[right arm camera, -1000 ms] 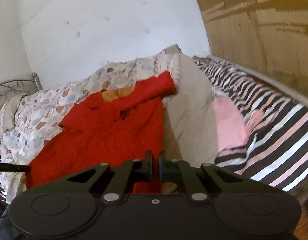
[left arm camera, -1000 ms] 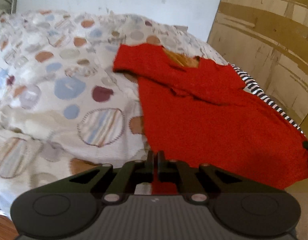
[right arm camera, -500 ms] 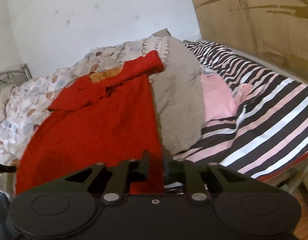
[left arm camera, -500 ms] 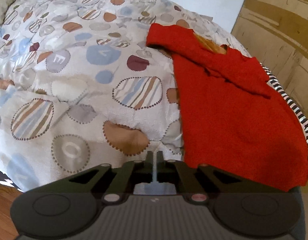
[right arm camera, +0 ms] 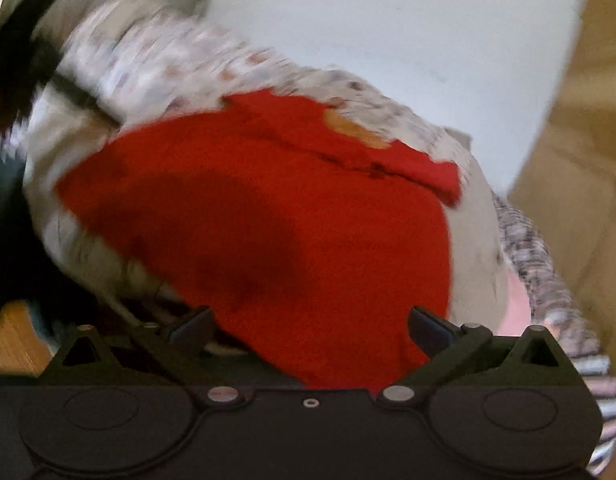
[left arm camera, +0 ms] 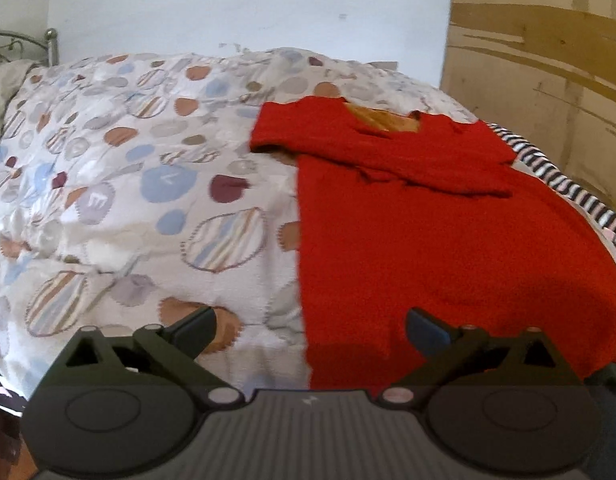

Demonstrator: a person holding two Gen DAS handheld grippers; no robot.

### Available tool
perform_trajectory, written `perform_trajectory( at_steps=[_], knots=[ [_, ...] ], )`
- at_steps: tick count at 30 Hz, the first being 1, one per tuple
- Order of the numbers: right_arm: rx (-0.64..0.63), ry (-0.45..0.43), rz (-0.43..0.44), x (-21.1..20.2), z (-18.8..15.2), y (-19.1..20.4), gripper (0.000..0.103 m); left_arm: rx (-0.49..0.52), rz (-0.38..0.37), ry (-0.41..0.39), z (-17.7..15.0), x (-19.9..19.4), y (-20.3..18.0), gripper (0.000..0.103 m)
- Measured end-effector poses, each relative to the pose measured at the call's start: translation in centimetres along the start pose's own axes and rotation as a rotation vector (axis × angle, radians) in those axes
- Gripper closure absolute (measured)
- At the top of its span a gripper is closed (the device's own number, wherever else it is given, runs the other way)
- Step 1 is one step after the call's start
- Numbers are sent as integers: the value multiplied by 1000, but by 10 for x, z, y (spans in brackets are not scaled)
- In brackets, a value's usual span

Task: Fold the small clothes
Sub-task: 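Grasp the sweater side edge with the left tool and lift it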

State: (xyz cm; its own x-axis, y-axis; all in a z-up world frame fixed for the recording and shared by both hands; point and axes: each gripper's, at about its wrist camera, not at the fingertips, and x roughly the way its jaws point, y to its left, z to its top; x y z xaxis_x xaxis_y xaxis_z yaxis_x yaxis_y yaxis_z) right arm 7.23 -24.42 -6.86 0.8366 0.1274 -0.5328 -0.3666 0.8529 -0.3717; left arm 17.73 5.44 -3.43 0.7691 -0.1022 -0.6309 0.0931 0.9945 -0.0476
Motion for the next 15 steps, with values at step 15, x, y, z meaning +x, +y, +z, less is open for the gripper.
perform_trajectory(
  at_steps=[15],
  knots=[
    [-342, -15, -301, 45, -11, 53, 41, 127, -101, -169, -14, -26, -25, 0]
  ],
)
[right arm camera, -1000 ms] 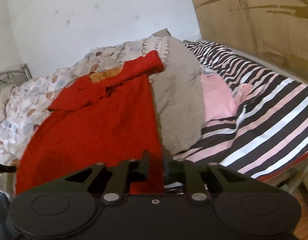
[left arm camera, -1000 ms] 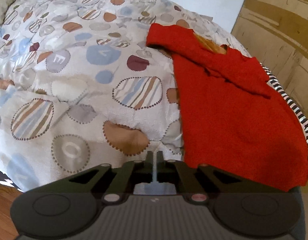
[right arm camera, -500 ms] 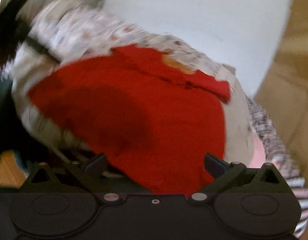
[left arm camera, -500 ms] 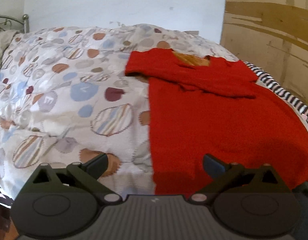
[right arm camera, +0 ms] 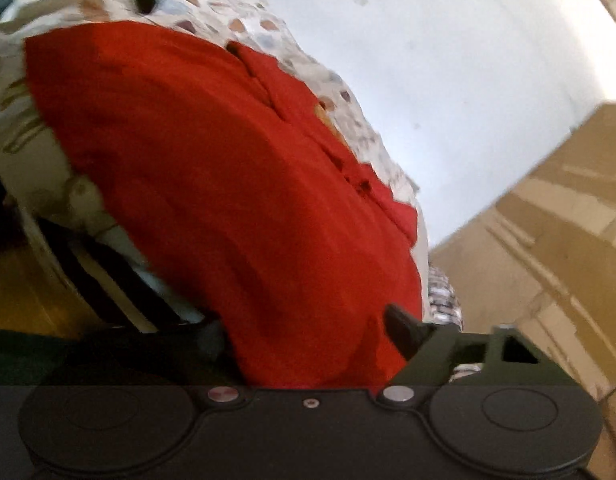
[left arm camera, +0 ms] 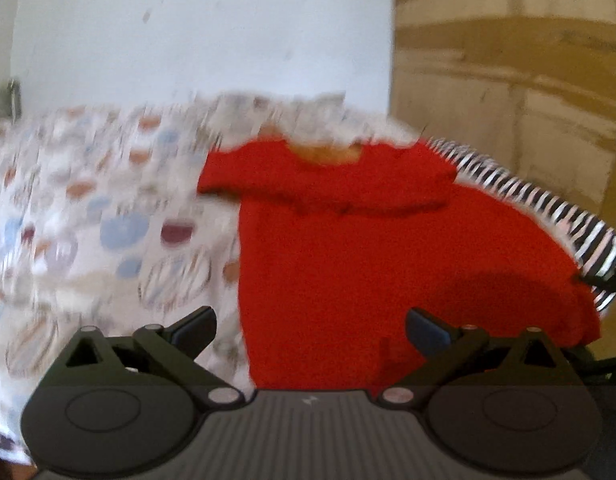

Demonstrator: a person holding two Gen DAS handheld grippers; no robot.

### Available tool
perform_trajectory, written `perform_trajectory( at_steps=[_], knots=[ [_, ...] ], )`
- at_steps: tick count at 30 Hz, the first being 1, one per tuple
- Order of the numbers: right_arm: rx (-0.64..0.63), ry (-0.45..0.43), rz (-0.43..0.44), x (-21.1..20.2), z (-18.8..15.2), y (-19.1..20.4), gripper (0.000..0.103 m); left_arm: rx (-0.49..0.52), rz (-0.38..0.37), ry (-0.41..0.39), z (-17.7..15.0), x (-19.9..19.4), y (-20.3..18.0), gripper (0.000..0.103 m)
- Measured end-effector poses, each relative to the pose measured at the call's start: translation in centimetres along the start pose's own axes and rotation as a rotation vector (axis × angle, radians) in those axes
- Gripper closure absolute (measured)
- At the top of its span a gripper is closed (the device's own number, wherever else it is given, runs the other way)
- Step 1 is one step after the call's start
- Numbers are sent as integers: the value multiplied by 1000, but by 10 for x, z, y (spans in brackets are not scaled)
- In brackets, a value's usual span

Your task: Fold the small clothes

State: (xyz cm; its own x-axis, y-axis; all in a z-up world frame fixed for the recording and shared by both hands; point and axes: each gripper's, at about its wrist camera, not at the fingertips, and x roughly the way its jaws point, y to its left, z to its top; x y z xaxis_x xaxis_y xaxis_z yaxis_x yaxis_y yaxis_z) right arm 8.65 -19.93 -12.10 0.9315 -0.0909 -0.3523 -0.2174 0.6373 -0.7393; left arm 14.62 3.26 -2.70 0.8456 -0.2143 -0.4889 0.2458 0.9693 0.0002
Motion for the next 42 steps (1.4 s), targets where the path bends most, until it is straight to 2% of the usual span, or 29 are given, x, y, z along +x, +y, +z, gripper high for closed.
perform_trajectory(
  at_steps=[1, 2, 3, 4, 9, 13, 16, 21, 24, 26, 28, 33, 36, 38, 39, 42],
  knots=[
    [-22, -20, 11, -5, -2, 1, 51, 15, -10, -27, 0, -4, -2, 0],
    [-34, -41, 19, -10, -3, -1, 73, 28, -22, -46, 1, -8, -3, 0],
    [-33, -64, 14, -15, -4, -5, 89, 44, -38, -64, 0, -10, -5, 0],
    [-15, -88, 20, -20, -2, -10, 92, 64, -59, -80, -1, -13, -8, 0],
    [123, -154, 97, -30, 19, -54, 96, 193, -166, -85, -9, -16, -26, 0],
    [239, -153, 220, -14, 39, -96, 96, 273, -210, -74, -22, -16, -44, 0],
    [316, -122, 300, -1, 51, -120, 96, 330, -209, -49, -33, -7, -60, 0],
    [527, -54, 436, 22, 65, -150, 96, 411, -151, 10, -43, 25, -88, 1],
    [635, -37, 484, 28, 67, -162, 96, 399, -116, 57, -44, 41, -91, 9],
    [667, -37, 493, 32, 67, -166, 96, 354, -141, 77, -42, 45, -84, 11],
    [697, -35, 508, 36, 65, -171, 96, 341, -136, 81, -40, 44, -77, 20],
    [761, -40, 527, 41, 58, -179, 96, 375, -27, 102, -37, 45, -57, 40],
    [784, -38, 535, 45, 56, -181, 96, 354, -4, 110, -32, 42, -41, 56],
    [785, -33, 540, 46, 55, -181, 96, 312, -28, 110, -25, 36, -32, 89],
    [783, -30, 546, 47, 55, -180, 95, 274, -51, 111, -19, 34, -27, 93],
    [776, -11, 546, 51, 54, -176, 93, 183, -85, 107, 0, 33, -12, 96]
  ],
)
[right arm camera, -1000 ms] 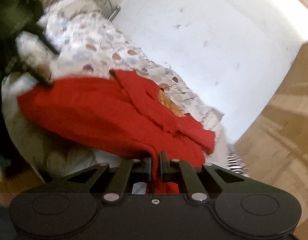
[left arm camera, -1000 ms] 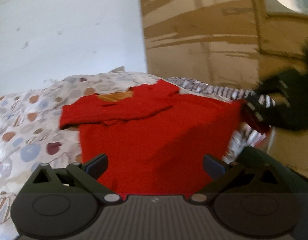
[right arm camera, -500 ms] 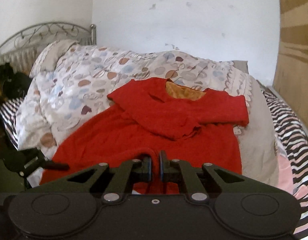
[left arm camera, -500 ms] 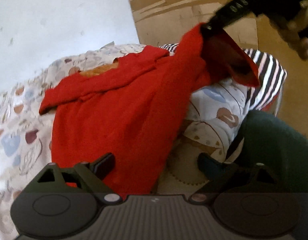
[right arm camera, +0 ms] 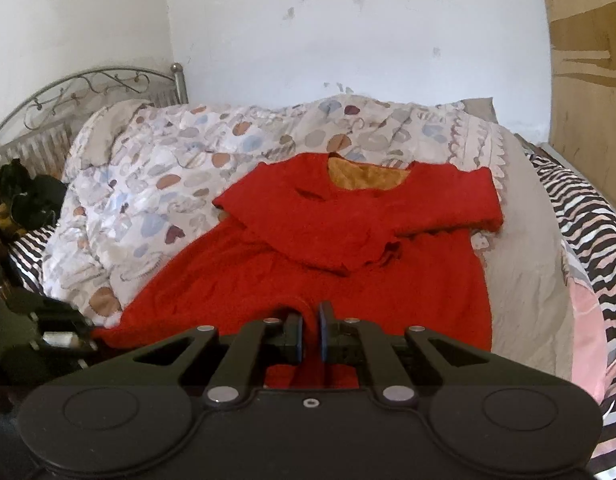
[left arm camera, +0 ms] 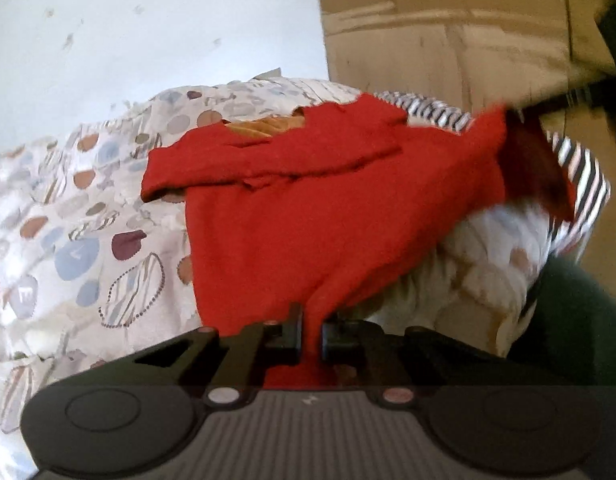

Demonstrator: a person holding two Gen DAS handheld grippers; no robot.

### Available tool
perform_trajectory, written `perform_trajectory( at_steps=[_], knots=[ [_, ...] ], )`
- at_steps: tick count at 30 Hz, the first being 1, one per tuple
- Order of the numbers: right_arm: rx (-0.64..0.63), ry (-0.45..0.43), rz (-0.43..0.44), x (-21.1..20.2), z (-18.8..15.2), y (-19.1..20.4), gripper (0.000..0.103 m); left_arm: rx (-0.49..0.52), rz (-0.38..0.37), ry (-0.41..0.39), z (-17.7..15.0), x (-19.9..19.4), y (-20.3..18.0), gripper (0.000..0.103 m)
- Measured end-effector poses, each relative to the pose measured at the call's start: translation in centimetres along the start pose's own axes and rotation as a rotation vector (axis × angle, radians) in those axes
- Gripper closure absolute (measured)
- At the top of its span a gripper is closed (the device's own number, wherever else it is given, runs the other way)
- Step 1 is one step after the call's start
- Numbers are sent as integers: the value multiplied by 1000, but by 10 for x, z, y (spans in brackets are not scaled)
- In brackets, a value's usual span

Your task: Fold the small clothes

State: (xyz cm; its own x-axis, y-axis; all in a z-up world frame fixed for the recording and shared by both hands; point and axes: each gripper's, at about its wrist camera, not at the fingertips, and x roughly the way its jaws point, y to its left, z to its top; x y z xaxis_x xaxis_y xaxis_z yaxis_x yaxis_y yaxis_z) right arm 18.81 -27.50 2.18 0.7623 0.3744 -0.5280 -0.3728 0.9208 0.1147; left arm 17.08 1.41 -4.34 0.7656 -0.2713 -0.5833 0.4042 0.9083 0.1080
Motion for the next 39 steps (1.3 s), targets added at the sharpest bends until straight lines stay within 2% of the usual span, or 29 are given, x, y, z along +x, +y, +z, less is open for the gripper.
perform_trajectory(
  at_steps=[5, 10, 14, 15, 17, 19, 22, 24, 25, 27, 28, 33, 35, 39],
  knots=[
    [39, 12, -17, 8, -10, -6, 85, -135, -12, -28, 29, 5, 33, 96],
    [-3, 13, -44, 10, -22, 5, 72, -126, -11, -30, 51, 14, 42, 97],
    [-59, -9, -59, 11, -36, 26, 35, -93, -5, -28, 61, 17, 37, 97],
    [-86, -16, -66, 11, -42, 33, 30, -87, -3, -32, 62, 16, 36, 97],
    [-174, -9, -126, 17, -52, 48, 27, -82, -3, -39, 65, 13, 36, 97],
    [-278, 1, -241, 26, -65, 61, 29, -78, 0, -49, 67, 10, 36, 97],
    [-367, -19, -372, 28, -84, 70, 39, -56, 17, -69, 63, 4, 34, 97],
    [-418, -32, -457, 25, -92, 70, 55, -36, 36, -91, 57, -4, 30, 97],
    [-434, -38, -481, 22, -97, 68, 57, -28, 43, -106, 52, -9, 26, 97],
    [-452, -65, -515, 12, -103, 63, 82, 8, 76, -149, 42, -22, 17, 97],
    [-470, -77, -534, 7, -106, 62, 87, 33, 91, -179, 38, -31, 10, 97],
    [-569, -171, -564, -25, -112, 67, 94, 222, 211, -388, 15, -79, -29, 98],
    [-601, -215, -584, -39, -112, 72, 95, 211, 221, -433, 13, -94, -35, 99],
    [-625, -298, -617, -67, -105, 81, 99, 122, 196, -472, 16, -121, -32, 99]
  ],
)
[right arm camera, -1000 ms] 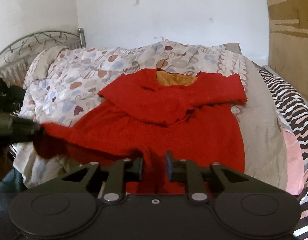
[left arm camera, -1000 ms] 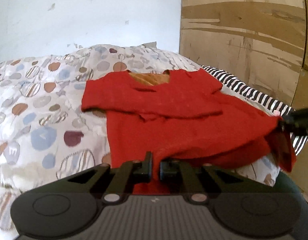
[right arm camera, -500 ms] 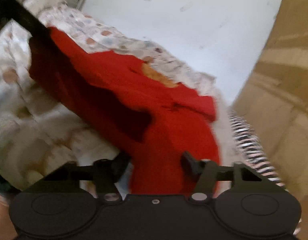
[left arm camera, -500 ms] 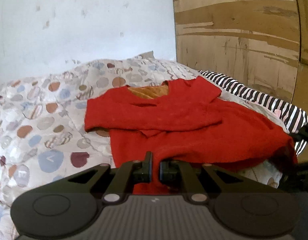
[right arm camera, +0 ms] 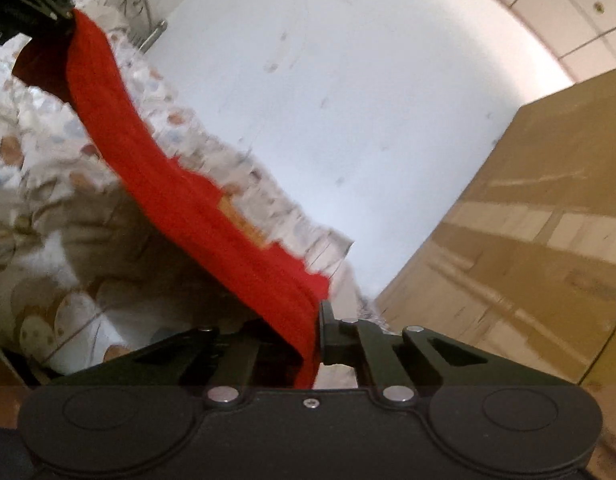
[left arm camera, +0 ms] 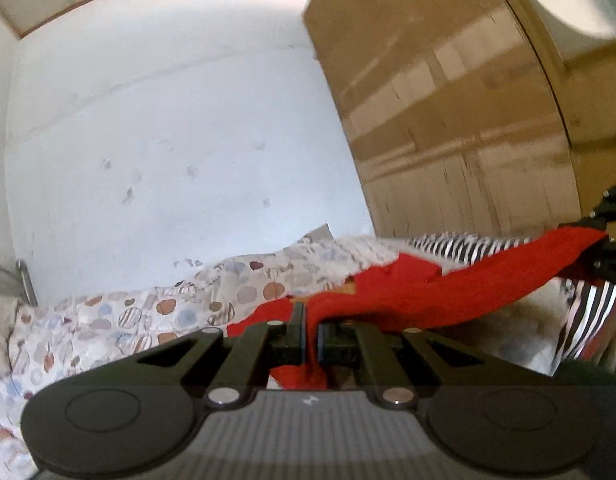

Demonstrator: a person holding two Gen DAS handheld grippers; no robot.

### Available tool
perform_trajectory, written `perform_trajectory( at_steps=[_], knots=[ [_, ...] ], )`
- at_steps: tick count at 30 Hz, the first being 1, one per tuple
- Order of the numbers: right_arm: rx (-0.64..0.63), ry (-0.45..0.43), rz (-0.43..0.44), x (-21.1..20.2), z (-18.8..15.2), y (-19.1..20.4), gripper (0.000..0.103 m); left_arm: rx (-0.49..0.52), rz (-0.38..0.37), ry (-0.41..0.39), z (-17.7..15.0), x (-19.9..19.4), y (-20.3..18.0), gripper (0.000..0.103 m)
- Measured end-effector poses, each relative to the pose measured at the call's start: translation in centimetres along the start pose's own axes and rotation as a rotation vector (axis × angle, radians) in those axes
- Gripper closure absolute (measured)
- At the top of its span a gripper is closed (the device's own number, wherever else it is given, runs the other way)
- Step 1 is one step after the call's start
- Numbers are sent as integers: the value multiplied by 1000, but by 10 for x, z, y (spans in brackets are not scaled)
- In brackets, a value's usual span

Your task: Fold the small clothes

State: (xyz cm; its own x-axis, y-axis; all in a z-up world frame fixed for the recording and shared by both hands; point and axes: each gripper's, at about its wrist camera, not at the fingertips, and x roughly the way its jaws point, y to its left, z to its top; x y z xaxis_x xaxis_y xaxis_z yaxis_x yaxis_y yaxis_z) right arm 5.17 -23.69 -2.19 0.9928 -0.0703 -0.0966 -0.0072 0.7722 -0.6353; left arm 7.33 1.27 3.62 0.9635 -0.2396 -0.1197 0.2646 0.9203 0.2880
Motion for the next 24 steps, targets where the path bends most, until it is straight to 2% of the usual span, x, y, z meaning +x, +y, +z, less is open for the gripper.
perform_trajectory(
  at_steps=[4, 9, 13, 16, 20, 24],
  knots=[
    [-15, -50, -13, -29, 14, -15, 99, -25, -2, -24, 14, -28, 6, 99],
    [-46, -103, -3, -77, 26, -34, 99, -5, 12, -78, 26, -73, 8, 99],
    [-55, -108, 32, -110, 39, -50, 99, -64, -52, -20, 44, -106, 15, 99],
    [-39, -105, 51, -132, 51, -57, 99, -76, -79, -14, 57, -125, 21, 99],
    [-54, -127, 52, -139, 62, -62, 99, -87, -93, 13, 68, -118, 31, 99],
    [-93, -143, 47, -111, 73, -66, 99, -148, -76, 51, 77, -90, 49, 99]
  ],
)
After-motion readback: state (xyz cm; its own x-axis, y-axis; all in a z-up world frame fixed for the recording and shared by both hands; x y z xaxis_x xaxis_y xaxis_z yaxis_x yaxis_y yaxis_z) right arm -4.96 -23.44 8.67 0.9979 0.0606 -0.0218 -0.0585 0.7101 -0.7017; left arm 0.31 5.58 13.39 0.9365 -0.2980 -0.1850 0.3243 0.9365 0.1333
